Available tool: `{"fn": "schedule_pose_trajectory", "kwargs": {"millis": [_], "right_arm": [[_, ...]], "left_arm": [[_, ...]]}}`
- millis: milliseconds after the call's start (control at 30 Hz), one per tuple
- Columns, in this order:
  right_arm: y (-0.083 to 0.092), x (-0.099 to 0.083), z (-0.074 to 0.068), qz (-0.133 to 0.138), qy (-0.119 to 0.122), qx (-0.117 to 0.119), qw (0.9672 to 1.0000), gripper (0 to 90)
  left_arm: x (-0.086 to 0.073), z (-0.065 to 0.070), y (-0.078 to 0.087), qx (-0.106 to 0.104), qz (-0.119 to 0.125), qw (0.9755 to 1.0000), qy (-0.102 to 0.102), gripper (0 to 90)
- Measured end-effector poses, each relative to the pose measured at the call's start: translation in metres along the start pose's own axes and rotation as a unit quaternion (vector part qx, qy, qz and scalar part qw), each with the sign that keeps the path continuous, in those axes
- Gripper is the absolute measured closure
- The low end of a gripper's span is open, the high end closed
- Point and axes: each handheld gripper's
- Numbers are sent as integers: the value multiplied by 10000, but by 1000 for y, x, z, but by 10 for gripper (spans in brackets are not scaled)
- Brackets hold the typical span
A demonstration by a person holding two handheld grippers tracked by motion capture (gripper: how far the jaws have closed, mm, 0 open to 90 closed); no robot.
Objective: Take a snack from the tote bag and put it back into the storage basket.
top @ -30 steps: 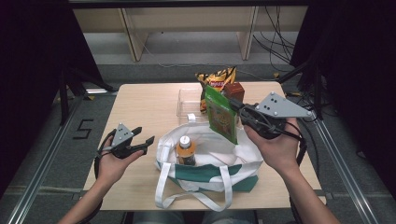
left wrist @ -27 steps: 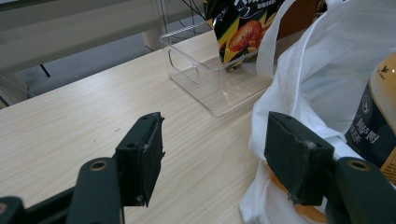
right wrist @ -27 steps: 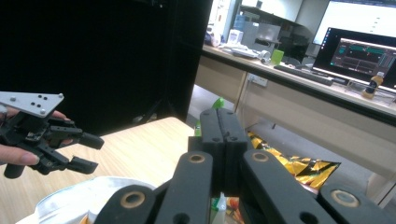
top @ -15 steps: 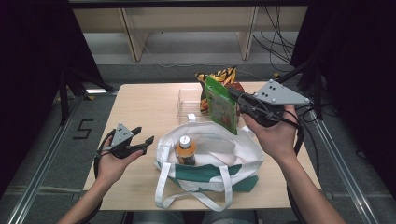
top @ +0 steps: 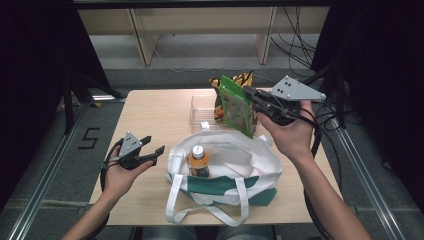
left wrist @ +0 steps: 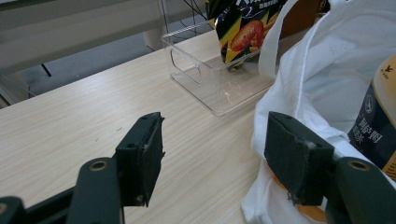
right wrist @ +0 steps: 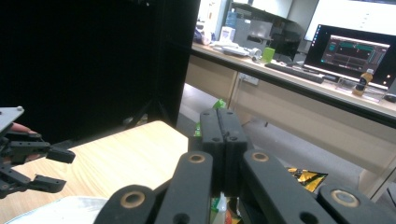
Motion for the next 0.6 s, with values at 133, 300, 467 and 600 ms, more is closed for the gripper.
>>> {"fn": "schedule_pose_trajectory", "kwargs": {"millis": [133, 300, 467, 600], "right_arm": [[-6, 0, 6, 1, 22, -47, 10000, 900], [-14, -1, 12, -43, -33, -119, 9999, 900], [-22, -2, 17, -34, 1, -111, 9999, 900], [-27, -3, 20, -80, -41, -155, 9998, 900]], "left_arm": [[0, 0, 0, 2, 5, 10000, 13, 369], [0, -1, -1, -25, 44, 10000, 1, 369], [0, -1, -1, -26, 41, 10000, 2, 369], [0, -1, -1, -27, 46, 10000, 0, 369]]}}
Point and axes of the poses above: each handheld gripper's, and its own axes: y roughly backward along the jaws, x roughly out of its top, z roughly to its right
